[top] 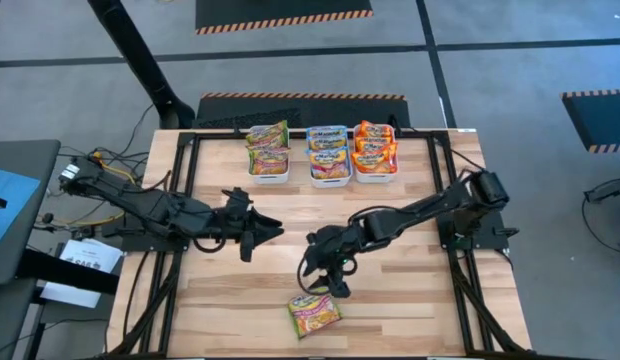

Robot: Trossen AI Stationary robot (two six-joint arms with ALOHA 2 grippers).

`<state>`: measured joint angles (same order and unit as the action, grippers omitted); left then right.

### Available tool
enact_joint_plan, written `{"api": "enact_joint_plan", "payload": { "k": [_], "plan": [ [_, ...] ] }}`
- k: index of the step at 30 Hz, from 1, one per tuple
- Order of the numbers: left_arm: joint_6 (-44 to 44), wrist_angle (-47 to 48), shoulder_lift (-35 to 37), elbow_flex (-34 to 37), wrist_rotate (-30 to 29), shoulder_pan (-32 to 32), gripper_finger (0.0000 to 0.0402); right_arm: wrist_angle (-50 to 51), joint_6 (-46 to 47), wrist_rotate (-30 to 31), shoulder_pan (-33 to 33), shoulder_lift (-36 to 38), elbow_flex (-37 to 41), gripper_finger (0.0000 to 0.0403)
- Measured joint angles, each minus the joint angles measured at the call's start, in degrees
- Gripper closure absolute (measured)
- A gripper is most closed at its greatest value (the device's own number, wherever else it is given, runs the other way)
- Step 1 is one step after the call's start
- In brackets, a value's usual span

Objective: Sort Maruchan noodles
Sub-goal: Put the green noodle pack into the left white bin

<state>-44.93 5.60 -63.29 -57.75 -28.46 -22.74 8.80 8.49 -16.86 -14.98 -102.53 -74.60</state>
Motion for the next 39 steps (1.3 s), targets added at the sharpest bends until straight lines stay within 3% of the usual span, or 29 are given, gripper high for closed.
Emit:
{"api": "enact_joint_plan", "payload": {
  "k": [20,39],
  "plan": [
    [0.5,-2.3,-2.3,0.1,-2.3,-0.9,0.0285,-1.6,0.5,-1.1,-2.4,-13.1,-0.9,0.0198],
    [3.8,-2.3,-2.3,0.1,-3.7,-0.9,0.0285,1.9,2.0,-1.0,-2.2,-13.1,-0.9,0.0198]
  ]
}}
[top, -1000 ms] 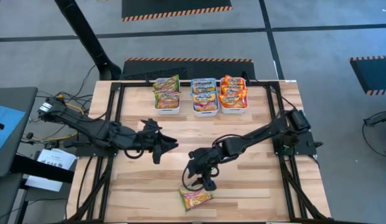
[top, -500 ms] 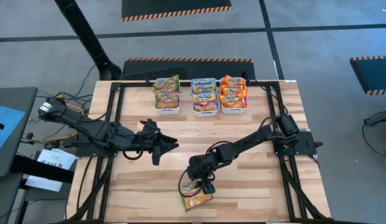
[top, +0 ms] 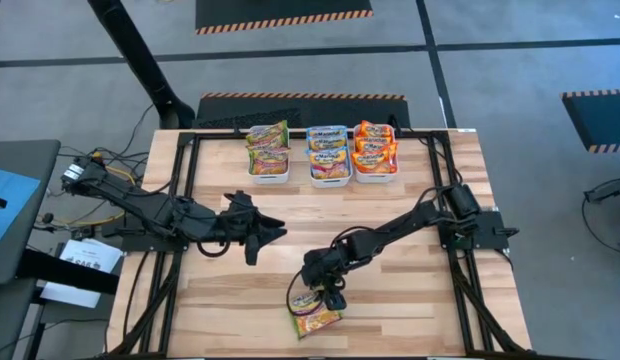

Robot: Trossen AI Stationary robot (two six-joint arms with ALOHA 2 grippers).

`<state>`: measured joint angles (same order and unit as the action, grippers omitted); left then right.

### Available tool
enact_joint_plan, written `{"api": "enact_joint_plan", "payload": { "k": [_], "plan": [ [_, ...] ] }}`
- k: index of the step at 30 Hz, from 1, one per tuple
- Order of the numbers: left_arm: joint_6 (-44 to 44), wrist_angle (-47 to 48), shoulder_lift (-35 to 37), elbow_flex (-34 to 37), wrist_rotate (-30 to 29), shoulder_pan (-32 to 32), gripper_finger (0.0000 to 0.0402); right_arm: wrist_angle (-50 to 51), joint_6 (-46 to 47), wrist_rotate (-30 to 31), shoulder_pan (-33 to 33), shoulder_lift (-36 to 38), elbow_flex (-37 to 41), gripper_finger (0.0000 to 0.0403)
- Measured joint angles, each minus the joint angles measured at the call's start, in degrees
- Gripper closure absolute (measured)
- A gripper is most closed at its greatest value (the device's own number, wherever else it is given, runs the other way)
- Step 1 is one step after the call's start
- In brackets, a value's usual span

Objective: Sort Maruchan noodles
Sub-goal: Put the green noodle pack into the left white bin

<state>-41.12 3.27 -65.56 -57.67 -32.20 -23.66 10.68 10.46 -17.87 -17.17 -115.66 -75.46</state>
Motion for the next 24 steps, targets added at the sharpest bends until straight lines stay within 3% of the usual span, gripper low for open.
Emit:
{"api": "enact_joint_plan", "payload": {
  "k": [16,24],
  "plan": [
    [-0.1,0.3,0.0,0.0,-0.2,0.0,0.0285,0.7,1.9,1.5,-1.3,0.0,1.6,0.0198],
    [-0.1,0.2,0.0,0.0,-0.2,0.0,0.0285,0.1,6.3,1.1,-1.3,-3.8,1.0,0.0198]
  ]
}}
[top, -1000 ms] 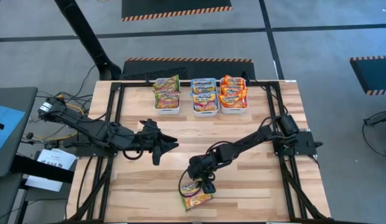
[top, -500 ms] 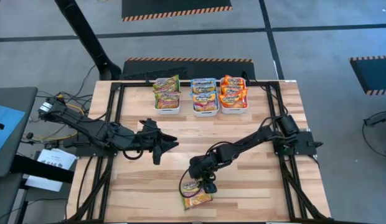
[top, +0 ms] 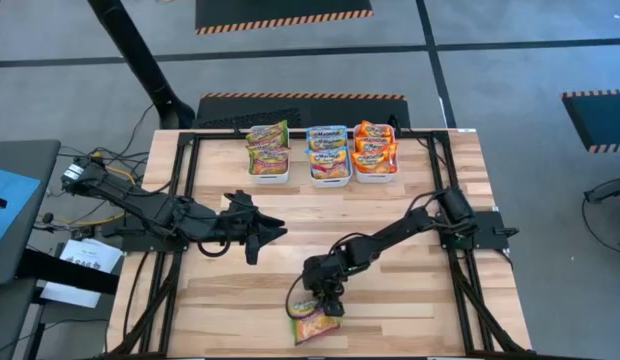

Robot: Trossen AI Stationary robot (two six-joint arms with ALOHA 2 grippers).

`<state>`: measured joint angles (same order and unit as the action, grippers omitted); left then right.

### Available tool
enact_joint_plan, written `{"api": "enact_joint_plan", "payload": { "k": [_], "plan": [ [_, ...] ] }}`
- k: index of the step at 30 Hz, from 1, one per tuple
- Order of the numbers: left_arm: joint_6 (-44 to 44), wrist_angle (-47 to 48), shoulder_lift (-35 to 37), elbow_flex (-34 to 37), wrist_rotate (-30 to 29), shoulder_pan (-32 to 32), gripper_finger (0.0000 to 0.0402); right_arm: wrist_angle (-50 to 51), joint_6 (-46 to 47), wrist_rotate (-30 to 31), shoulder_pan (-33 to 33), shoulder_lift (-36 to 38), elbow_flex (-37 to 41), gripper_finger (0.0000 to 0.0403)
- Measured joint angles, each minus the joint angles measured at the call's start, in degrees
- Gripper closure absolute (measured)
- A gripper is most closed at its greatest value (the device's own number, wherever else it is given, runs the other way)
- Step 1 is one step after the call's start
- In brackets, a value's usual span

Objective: Sort Maruchan noodles
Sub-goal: Put the green noodle pack into the left white bin

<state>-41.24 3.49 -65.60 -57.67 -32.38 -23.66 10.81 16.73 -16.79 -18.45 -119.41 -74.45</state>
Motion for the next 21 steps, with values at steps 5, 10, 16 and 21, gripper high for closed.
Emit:
{"api": "enact_joint_plan", "payload": {
  "k": [5,10,16,21],
  "plan": [
    [0.0,0.0,0.0,0.0,0.0,0.0,0.0285,1.4,0.4,0.1,-0.1,0.2,0.0,0.0217],
    [0.0,0.0,0.0,0.0,-2.8,0.0,0.0285,2.3,1.7,0.5,0.0,-0.1,0.2,0.0292],
    [0.0,-0.4,0.0,0.0,-4.5,1.1,0.0285,2.3,2.0,0.4,0.0,0.0,0.2,0.0390],
    [0.1,-0.4,0.0,0.0,-4.5,2.4,0.0285,2.8,3.2,0.0,0.9,0.4,0.1,0.0396]
  ]
}}
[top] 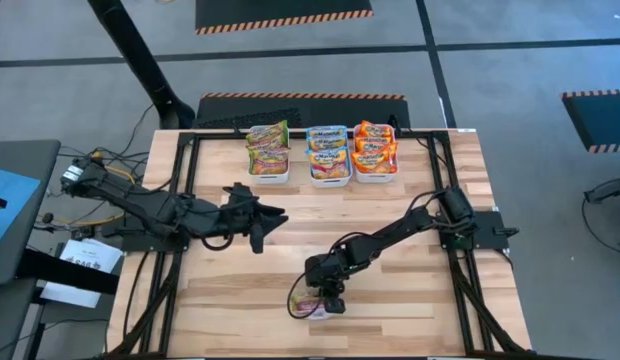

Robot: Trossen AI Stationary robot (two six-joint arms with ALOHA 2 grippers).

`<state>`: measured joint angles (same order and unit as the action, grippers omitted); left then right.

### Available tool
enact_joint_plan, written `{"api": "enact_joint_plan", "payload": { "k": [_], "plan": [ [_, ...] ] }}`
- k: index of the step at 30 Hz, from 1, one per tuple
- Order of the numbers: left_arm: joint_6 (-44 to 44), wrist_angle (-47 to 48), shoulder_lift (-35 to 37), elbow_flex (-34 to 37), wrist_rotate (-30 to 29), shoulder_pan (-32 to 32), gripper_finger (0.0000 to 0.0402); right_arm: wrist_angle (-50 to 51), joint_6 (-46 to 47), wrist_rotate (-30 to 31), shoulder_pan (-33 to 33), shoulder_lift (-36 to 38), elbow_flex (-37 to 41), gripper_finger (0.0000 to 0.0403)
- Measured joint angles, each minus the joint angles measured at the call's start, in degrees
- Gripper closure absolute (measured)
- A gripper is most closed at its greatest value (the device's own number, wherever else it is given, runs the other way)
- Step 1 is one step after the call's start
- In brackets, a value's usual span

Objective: Sort Maruchan noodles
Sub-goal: Put the green noodle pack into the left white bin

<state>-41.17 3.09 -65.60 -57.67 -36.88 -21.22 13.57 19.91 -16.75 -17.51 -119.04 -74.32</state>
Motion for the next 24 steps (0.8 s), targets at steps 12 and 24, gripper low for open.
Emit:
{"api": "enact_joint_plan", "payload": {
  "k": [12,24],
  "plan": [
    [5.9,-0.2,3.2,-0.1,0.1,5.6,0.0285,9.6,-3.3,6.5,1.7,5.9,-5.7,0.0399],
    [14.8,3.9,12.8,0.0,1.1,12.3,0.0285,9.8,-3.4,9.9,7.6,7.3,-11.6,0.0400]
  ]
}}
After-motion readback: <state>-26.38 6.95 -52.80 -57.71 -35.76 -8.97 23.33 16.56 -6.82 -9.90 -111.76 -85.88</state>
